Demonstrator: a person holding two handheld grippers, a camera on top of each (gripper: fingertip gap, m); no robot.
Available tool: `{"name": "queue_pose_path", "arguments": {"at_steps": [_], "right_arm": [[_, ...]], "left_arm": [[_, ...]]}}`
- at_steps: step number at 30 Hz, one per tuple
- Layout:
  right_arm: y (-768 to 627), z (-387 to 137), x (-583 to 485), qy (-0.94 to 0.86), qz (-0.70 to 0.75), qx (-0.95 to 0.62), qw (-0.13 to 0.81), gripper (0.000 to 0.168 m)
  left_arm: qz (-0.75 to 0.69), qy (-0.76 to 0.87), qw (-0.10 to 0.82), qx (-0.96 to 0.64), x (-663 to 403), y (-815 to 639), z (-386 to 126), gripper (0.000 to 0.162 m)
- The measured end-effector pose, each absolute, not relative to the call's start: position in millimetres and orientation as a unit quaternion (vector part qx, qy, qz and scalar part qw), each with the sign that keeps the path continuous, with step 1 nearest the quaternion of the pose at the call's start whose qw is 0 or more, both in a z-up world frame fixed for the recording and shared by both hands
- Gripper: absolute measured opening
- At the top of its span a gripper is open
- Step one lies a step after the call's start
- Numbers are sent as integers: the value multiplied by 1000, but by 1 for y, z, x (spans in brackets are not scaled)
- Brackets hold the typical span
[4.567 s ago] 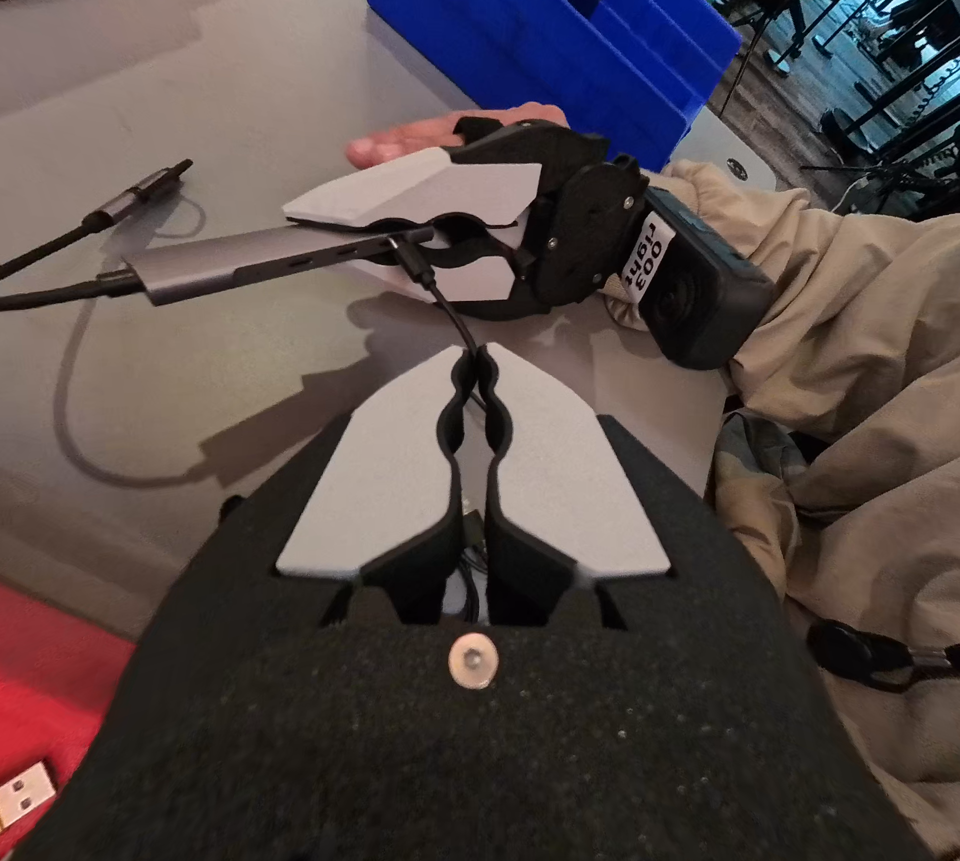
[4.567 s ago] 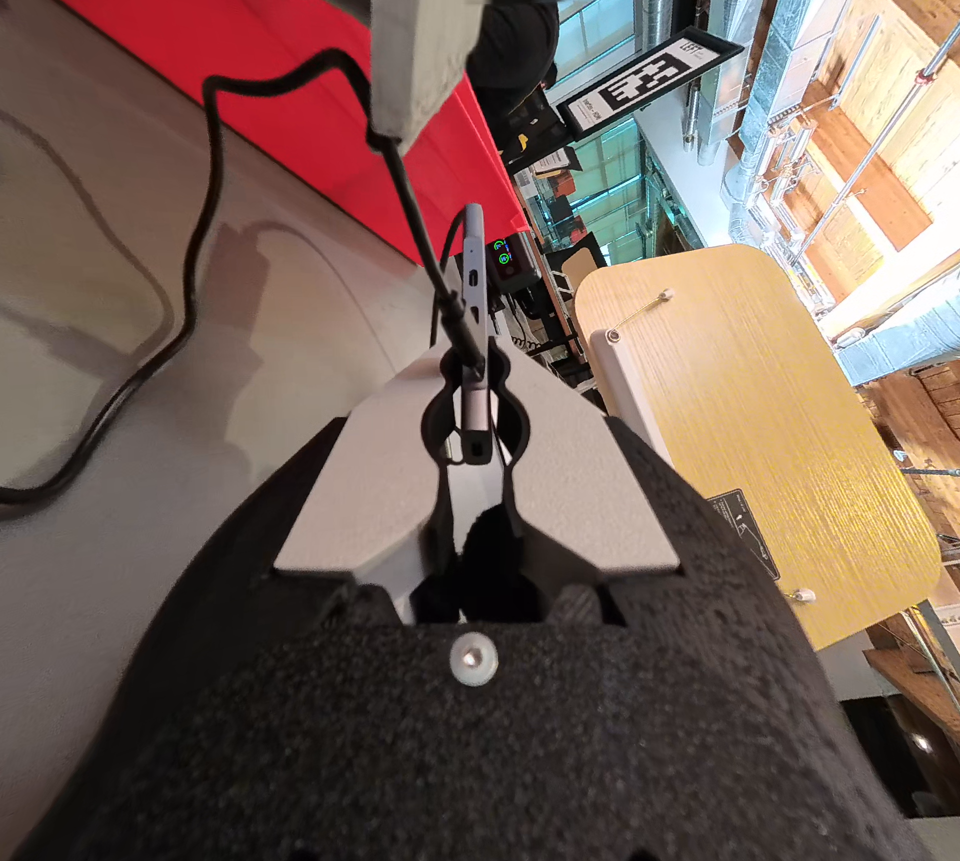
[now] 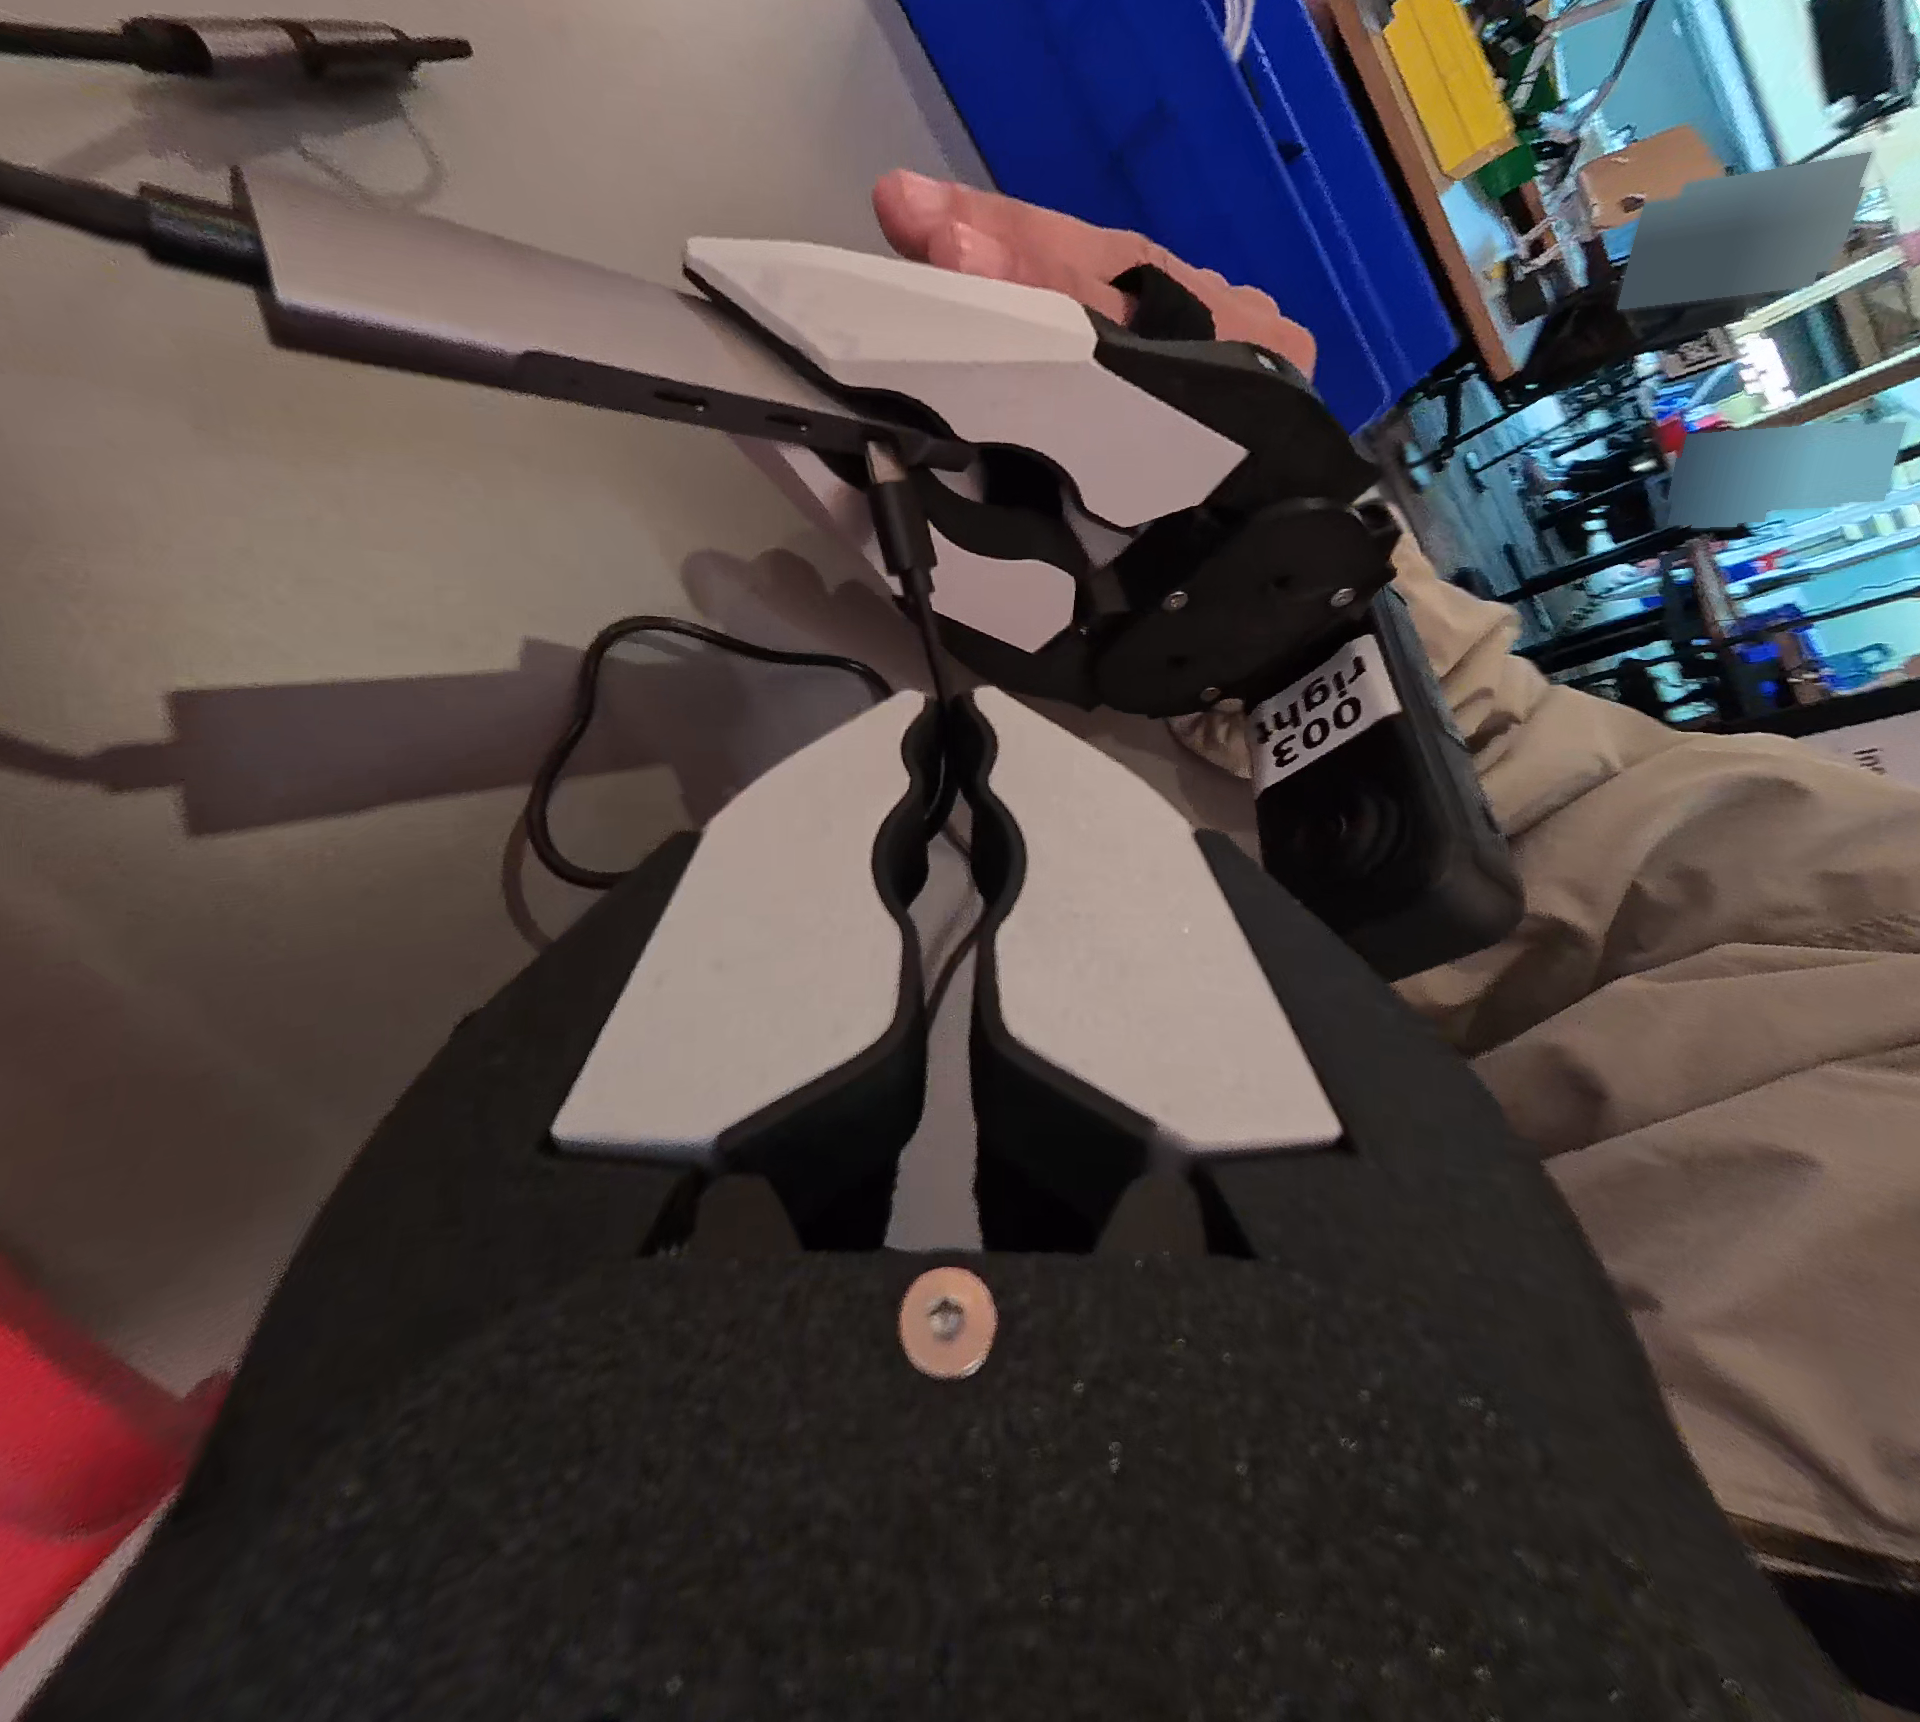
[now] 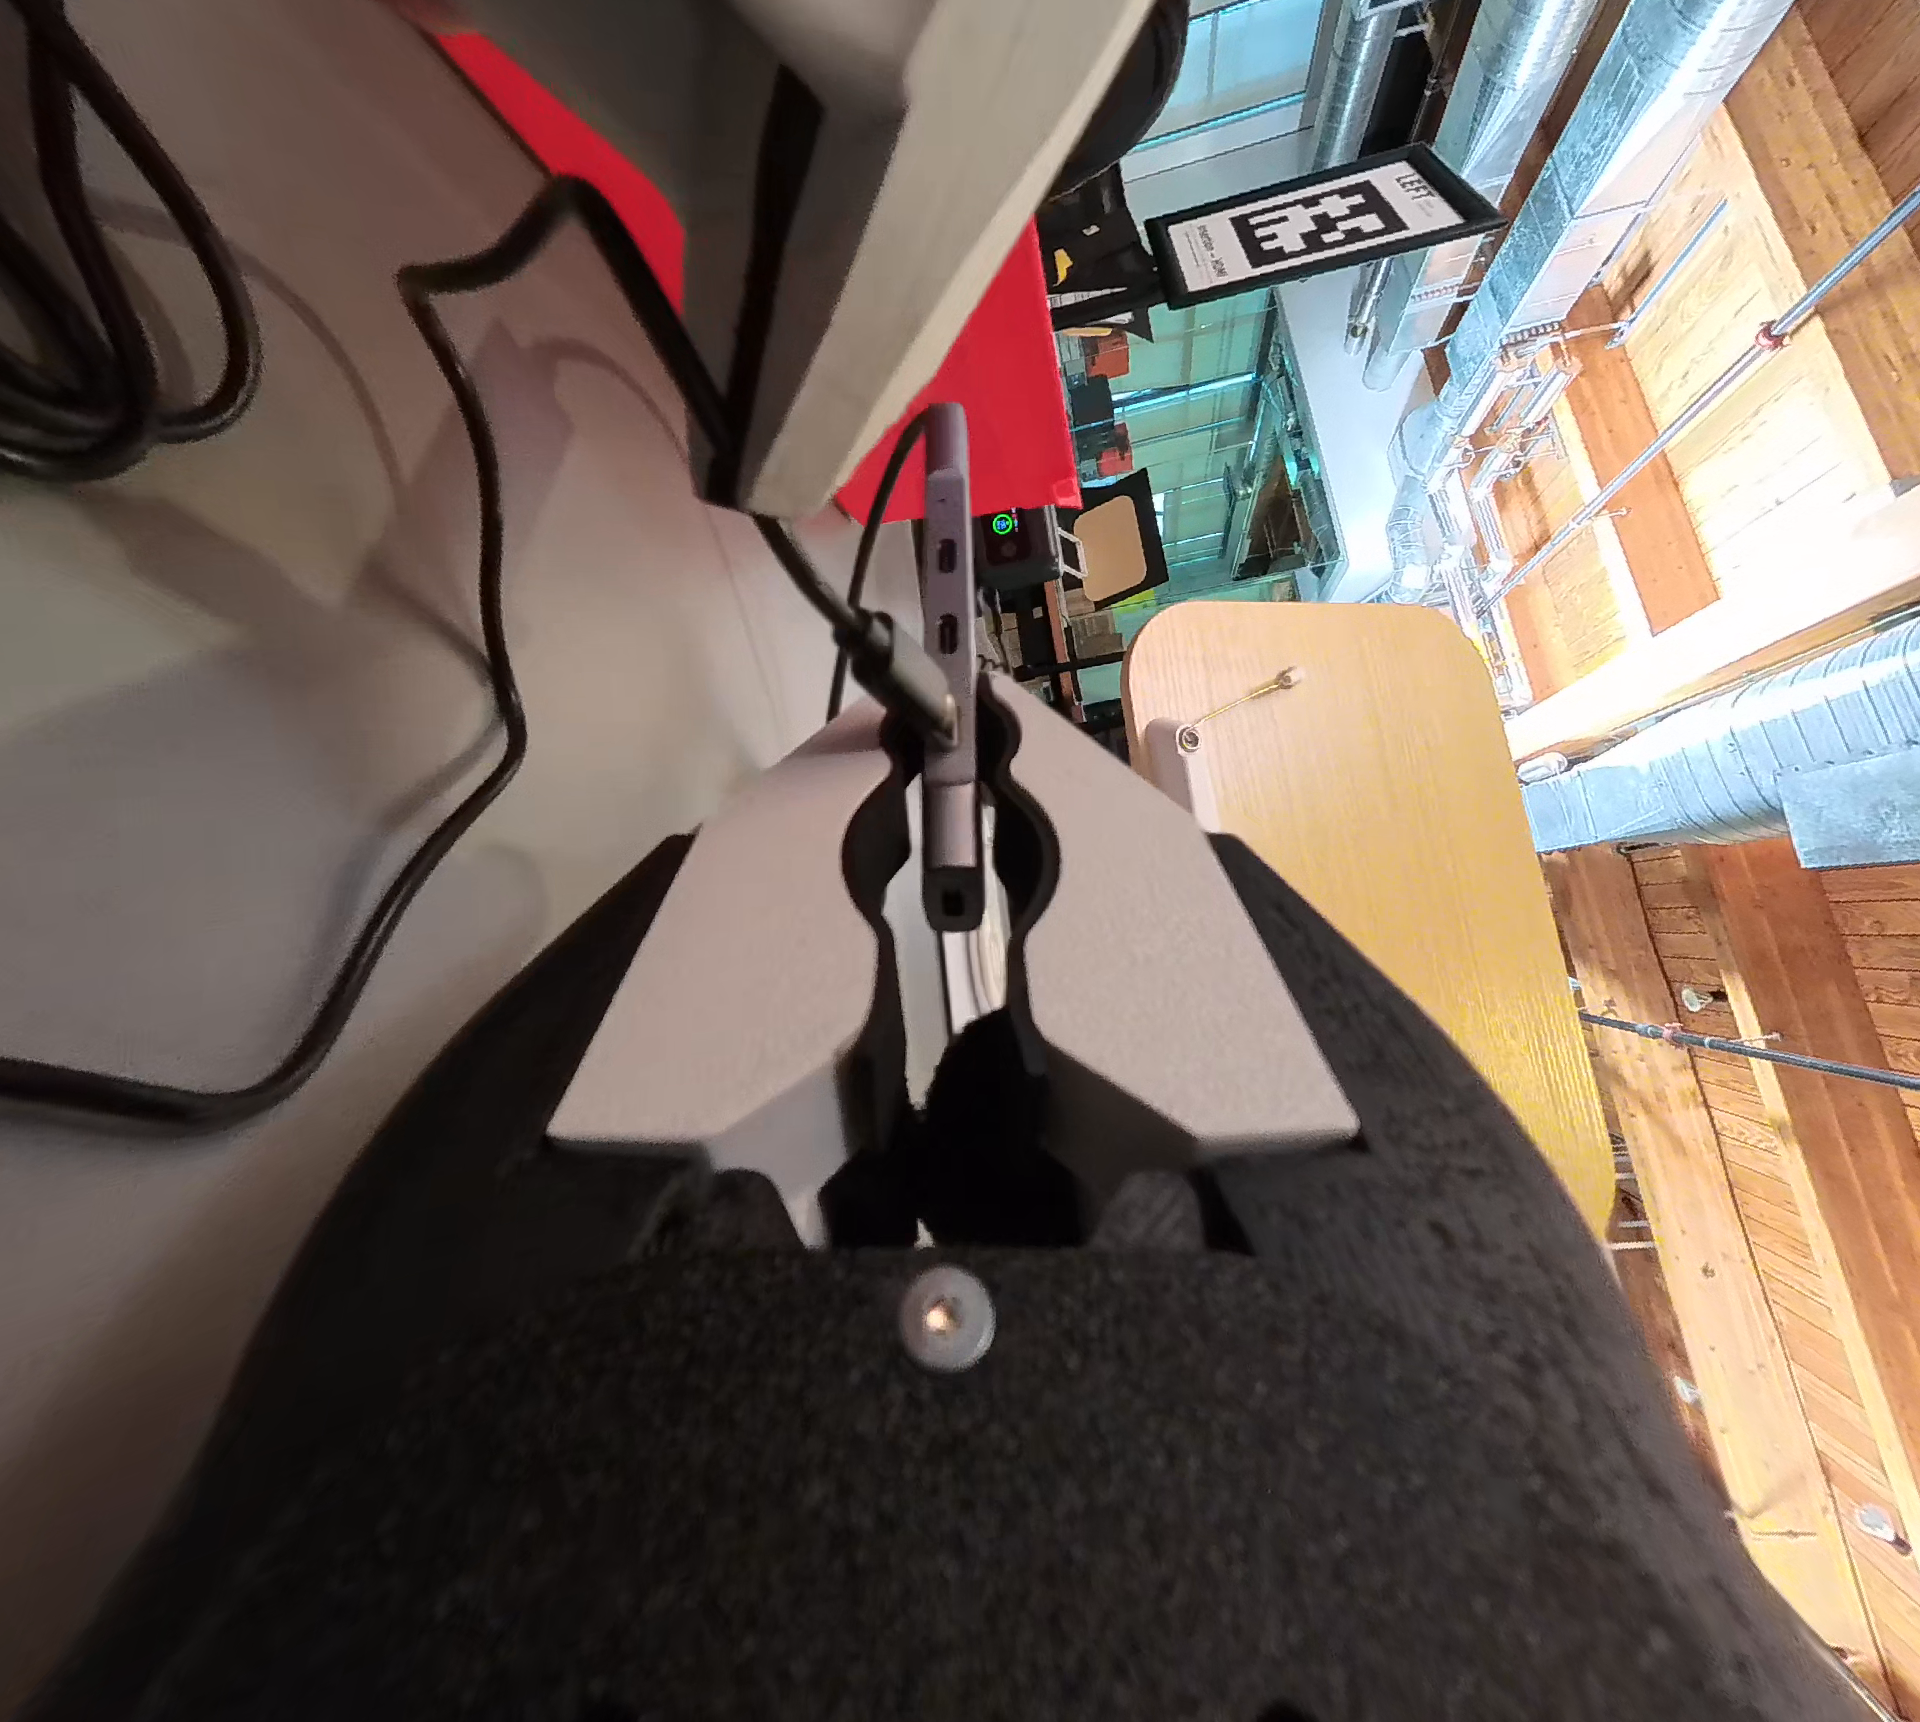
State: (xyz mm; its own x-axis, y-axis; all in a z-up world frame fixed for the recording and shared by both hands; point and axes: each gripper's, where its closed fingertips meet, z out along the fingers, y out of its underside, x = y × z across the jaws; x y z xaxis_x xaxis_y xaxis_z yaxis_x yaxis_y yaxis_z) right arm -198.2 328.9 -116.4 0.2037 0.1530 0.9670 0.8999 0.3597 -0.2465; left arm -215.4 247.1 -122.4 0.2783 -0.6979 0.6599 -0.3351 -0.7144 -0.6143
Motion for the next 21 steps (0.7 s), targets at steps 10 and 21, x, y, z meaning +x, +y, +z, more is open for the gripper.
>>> {"name": "queue_pose_path", "arguments": {"at_steps": [10, 21], "right_arm": [[328, -112, -198, -561, -343, -448, 606, 7], [329, -112, -199, -561, -336, -452, 606, 8]], "left_arm": [[-532, 308, 161, -772, -217, 245, -115, 2], [-518, 317, 175, -775, -220, 250, -114, 2]]}}
